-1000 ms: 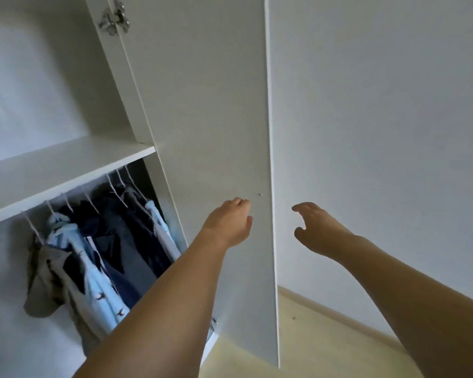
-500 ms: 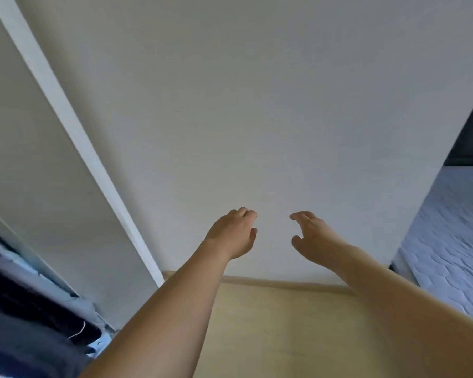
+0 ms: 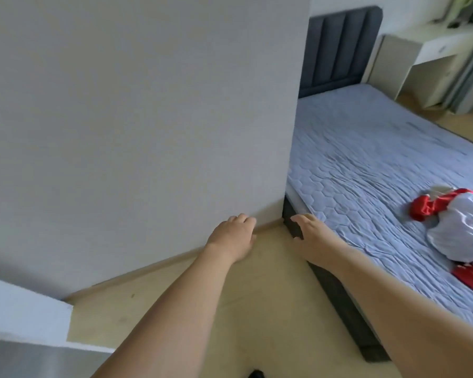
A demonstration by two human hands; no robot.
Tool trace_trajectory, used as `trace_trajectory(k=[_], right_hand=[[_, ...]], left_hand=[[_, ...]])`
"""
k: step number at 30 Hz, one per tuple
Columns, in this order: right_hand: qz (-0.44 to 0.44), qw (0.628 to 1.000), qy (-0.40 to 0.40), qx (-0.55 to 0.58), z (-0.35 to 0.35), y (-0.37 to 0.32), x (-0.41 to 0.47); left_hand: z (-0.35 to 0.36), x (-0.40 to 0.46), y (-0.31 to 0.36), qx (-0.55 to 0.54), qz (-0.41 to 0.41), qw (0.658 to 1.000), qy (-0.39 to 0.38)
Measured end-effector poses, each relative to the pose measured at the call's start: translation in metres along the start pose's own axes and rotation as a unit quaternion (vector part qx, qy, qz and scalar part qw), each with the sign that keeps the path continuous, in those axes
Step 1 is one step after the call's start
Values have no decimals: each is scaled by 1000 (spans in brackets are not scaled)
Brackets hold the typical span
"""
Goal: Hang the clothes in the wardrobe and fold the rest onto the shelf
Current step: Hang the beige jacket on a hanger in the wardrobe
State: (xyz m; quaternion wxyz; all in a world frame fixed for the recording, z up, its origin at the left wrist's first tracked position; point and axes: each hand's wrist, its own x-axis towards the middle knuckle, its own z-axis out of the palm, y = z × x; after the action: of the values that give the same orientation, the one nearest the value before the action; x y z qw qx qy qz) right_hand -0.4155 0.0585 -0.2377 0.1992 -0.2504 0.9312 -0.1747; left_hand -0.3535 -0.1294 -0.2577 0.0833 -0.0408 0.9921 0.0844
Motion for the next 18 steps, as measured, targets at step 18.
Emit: trace_trajectory(k=[18], right_hand=[[128, 991, -32, 31, -68, 372, -126]], left_hand=[[108, 86, 356, -39, 64, 994, -79]])
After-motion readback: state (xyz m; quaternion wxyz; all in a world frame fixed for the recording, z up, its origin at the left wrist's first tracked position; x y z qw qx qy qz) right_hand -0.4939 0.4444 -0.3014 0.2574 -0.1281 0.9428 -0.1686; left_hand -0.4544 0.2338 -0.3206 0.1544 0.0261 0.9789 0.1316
